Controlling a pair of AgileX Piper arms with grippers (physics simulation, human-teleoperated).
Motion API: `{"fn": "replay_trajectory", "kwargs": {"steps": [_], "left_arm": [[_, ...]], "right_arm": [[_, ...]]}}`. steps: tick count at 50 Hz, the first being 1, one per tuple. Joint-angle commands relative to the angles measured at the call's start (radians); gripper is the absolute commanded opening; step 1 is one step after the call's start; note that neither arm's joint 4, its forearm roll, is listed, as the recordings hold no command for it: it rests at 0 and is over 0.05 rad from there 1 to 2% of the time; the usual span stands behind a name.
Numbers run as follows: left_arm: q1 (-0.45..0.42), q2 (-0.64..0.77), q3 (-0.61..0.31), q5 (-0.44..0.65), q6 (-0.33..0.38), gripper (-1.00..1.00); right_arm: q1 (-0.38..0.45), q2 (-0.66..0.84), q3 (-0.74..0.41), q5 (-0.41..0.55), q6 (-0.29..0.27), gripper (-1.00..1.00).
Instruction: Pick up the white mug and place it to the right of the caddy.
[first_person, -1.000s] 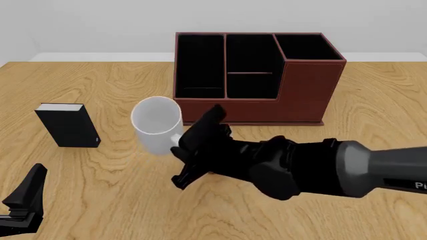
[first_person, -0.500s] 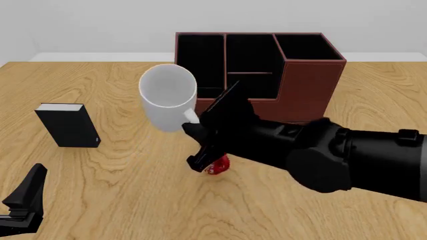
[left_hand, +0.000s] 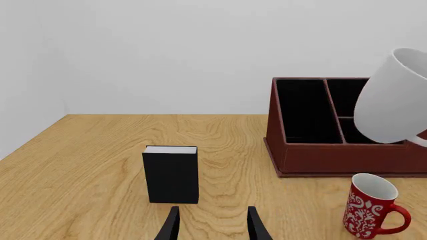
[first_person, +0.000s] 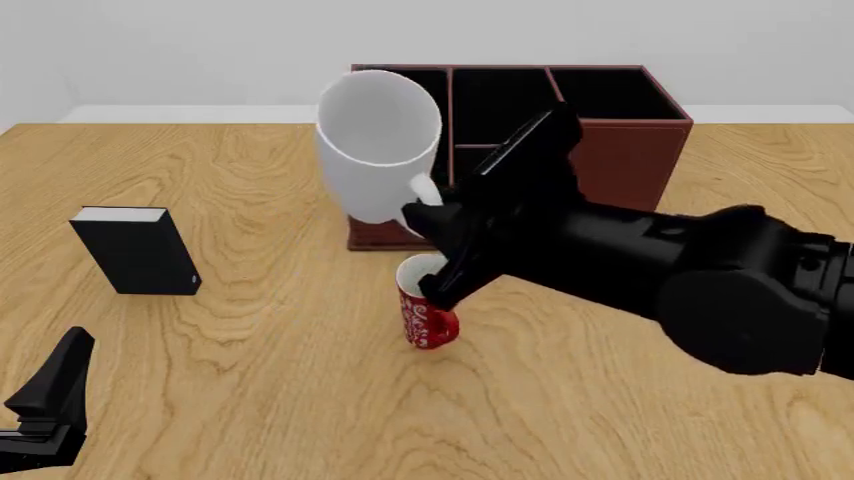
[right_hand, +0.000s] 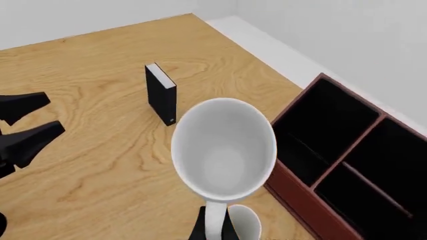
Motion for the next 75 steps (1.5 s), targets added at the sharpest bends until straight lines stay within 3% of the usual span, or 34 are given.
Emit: {"fn": "replay_trajectory", "kwargs": {"steps": [1,28,75], "left_arm": [[0.000,0.000,0.000,0.000,0.000,1.00],[0.000,0.000,0.000,0.000,0.000,1.00],[0.000,0.000,0.000,0.000,0.000,1.00]], "right_arm": [[-0.031,-0.079,-0.006,0.043,0.000,-1.00],[-0.133,-0.224,0.034,0.117,-0.001,-1.00],[-0.410,-0.562,0.187,0.262,0.034,-1.00]]}}
